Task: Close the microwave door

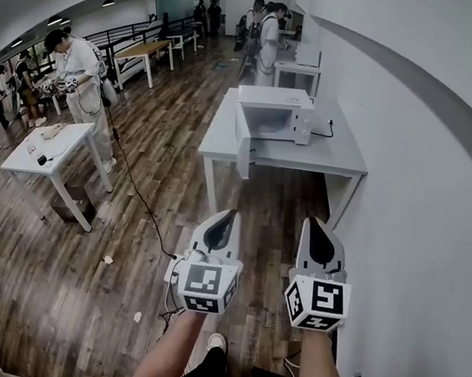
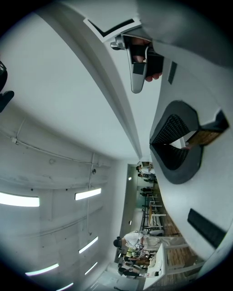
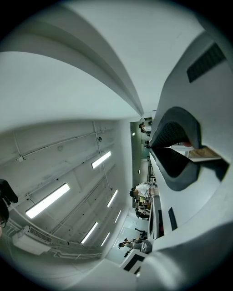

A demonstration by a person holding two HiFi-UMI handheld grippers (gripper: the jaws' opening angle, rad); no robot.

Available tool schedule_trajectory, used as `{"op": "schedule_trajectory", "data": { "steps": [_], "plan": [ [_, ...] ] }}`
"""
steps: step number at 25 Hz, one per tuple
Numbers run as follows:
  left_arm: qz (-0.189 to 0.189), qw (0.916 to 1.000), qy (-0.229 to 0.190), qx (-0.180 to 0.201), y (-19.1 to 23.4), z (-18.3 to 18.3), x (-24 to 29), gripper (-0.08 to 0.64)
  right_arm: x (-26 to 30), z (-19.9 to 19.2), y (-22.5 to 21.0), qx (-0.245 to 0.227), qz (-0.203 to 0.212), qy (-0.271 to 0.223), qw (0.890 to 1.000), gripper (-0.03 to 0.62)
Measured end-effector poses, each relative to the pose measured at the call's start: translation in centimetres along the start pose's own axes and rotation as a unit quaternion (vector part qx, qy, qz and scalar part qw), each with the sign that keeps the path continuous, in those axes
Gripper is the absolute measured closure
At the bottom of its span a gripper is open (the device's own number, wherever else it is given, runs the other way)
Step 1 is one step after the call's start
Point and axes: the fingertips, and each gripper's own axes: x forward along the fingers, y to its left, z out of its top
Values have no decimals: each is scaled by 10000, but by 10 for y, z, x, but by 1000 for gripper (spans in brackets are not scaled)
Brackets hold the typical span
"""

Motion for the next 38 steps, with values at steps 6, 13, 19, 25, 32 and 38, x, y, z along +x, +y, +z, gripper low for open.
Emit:
{"op": "schedule_trajectory", "data": {
  "steps": [6, 13, 19, 25, 32, 38],
  "plan": [
    [-6, 9999, -33, -97, 31, -12, 45, 534, 52, -15, 0, -118, -3, 64, 9999, 565],
    [66, 9998, -61, -174, 94, -20, 99, 534, 132, -27, 17, -179, 42, 74, 9998, 565],
    [92, 9997, -112, -214, 147, -32, 142, 534, 197, -42, 29, -224, 22, 45, 9997, 565],
    [-9, 9995, -81, -292, 164, -47, 179, 534, 231, -59, 22, -291, -82, 113, 9995, 565],
    [-162, 9994, 37, -289, 156, -64, 226, 534, 265, -78, -11, -143, -208, 202, 9995, 565],
    [-109, 9997, 89, -192, 145, -73, 287, 534, 310, -94, -58, -22, -154, 198, 9997, 565]
  ]
}}
